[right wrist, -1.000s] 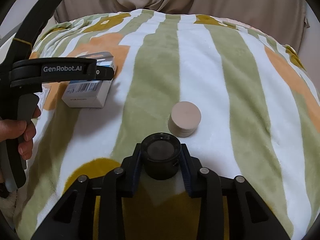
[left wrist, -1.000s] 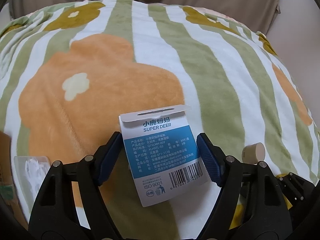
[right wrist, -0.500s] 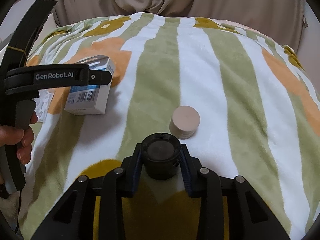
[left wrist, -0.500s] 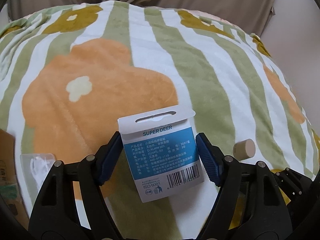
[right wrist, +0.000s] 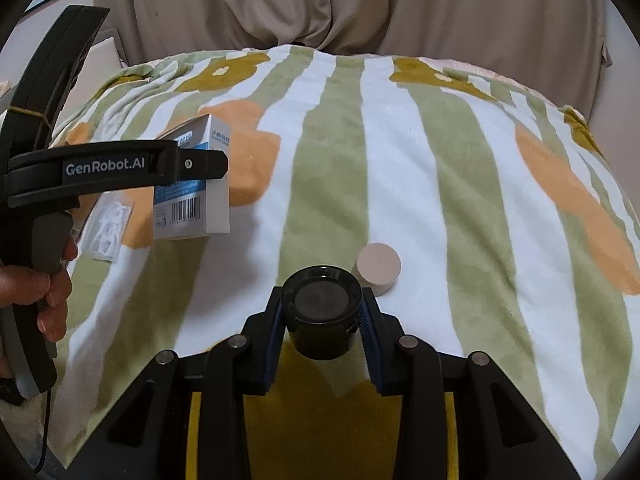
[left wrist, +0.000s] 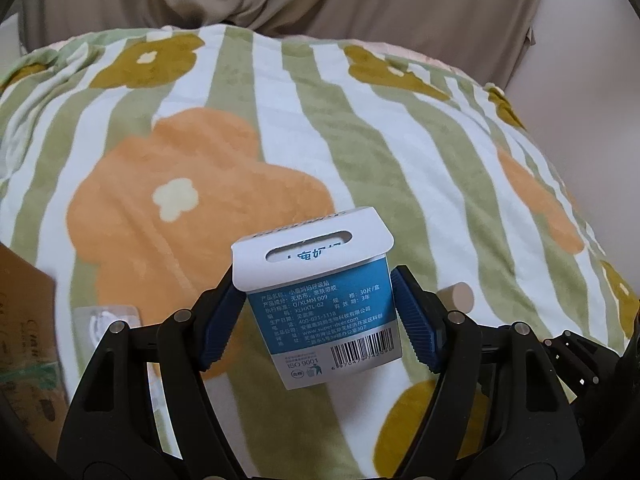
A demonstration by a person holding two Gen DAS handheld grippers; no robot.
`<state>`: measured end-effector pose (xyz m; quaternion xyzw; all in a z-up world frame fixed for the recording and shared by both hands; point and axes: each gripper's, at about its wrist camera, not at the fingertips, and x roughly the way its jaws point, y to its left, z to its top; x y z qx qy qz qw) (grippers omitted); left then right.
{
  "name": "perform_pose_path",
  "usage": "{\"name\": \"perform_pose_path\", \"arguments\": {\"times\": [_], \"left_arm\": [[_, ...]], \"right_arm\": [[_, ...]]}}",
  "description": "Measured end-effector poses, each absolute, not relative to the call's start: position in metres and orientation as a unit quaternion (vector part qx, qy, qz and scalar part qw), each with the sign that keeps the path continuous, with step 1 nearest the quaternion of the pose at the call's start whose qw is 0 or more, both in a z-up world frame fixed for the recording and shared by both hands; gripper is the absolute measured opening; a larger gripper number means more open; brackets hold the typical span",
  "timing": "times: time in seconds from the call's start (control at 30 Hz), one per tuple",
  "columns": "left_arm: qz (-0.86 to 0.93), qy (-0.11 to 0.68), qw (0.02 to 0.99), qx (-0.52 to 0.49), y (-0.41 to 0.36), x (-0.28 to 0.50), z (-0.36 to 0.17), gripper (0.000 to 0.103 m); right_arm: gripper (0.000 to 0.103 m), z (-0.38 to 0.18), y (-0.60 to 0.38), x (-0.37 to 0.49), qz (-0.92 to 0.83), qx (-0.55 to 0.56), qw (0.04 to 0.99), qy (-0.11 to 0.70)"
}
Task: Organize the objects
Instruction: 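Lift and carry the SUPER DEER box and black jar over the cardboard box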
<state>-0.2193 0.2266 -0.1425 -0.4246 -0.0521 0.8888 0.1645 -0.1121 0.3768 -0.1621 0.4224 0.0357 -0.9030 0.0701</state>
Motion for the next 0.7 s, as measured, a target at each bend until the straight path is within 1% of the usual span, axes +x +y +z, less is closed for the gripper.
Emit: {"name": "perform_pose_path", "arguments": {"times": [0.4,0.7], "left_arm": [[0.902,-0.064,0.167,-0.393,0.194,-0.195,-0.092,0.071],[0.918,-0.075,0.152,-0.358,0.141,-0.167,-0.050,0.071]], "right_arm": [[0.033,-0.121,0.357,-0.094,-0.914,0.396,0.076,0.039],[0.033,-0.082,0.317,-0.084,-0.922,0.372,0.090,0.053]]}}
